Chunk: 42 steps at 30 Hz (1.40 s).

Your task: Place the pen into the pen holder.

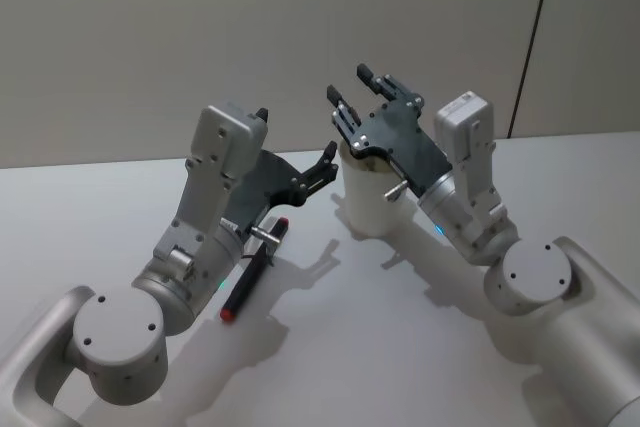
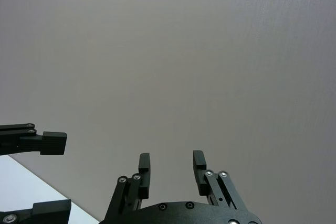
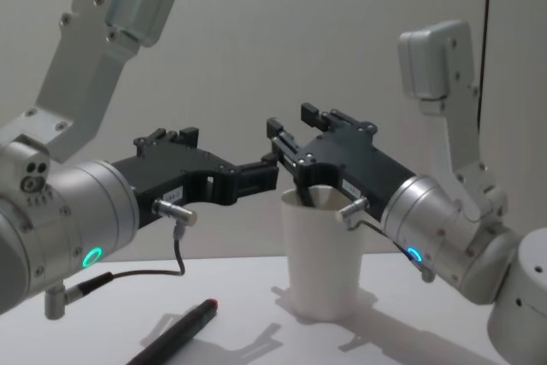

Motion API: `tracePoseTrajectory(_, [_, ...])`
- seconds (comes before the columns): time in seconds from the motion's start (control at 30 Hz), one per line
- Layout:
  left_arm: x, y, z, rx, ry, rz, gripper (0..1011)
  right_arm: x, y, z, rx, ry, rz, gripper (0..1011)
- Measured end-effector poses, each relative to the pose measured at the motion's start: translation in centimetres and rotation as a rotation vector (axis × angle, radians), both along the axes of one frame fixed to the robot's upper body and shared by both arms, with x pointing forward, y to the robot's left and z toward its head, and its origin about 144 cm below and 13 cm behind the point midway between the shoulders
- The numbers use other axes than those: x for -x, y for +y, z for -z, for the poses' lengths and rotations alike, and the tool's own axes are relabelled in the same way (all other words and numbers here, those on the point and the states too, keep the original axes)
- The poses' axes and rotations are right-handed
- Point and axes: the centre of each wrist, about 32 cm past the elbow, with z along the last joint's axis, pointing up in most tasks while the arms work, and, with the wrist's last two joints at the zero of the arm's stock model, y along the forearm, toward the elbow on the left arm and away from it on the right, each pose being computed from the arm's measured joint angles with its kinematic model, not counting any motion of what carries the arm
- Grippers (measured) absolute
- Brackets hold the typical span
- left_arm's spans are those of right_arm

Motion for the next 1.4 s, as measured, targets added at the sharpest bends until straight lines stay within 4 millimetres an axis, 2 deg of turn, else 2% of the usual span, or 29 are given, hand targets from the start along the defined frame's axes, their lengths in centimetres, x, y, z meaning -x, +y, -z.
tracePoseTrajectory(0.2, [0.0, 0.0, 0.0, 0.000, 0.000, 0.000, 1001, 0.0, 0.0, 0.1, 0.001, 0.001, 0.000, 625])
tracePoseTrajectory(0.5, [0.0, 0.0, 0.0, 0.000, 0.000, 0.000, 1001, 0.0, 0.0, 0.0, 0.000, 0.002, 0.000, 915])
tracePoseTrajectory(0.6, [0.0, 0.0, 0.0, 0.000, 0.000, 0.000, 1001, 0.1, -0.1, -0.2, -0.004, 0.004, 0.000, 976])
tracePoseTrajectory(0.67, [0.0, 0.0, 0.0, 0.000, 0.000, 0.000, 1001, 0.2, -0.3, -0.5, -0.010, 0.007, 0.003, 1001])
tracePoseTrajectory(1.0, [0.0, 0.0, 0.0, 0.000, 0.000, 0.000, 1001, 1.4, -1.5, -1.7, -0.038, 0.029, 0.033, 1001])
tracePoseTrajectory(1.4, [0.0, 0.0, 0.0, 0.000, 0.000, 0.000, 1001, 4.3, -3.6, -2.9, -0.082, 0.066, 0.116, 1001])
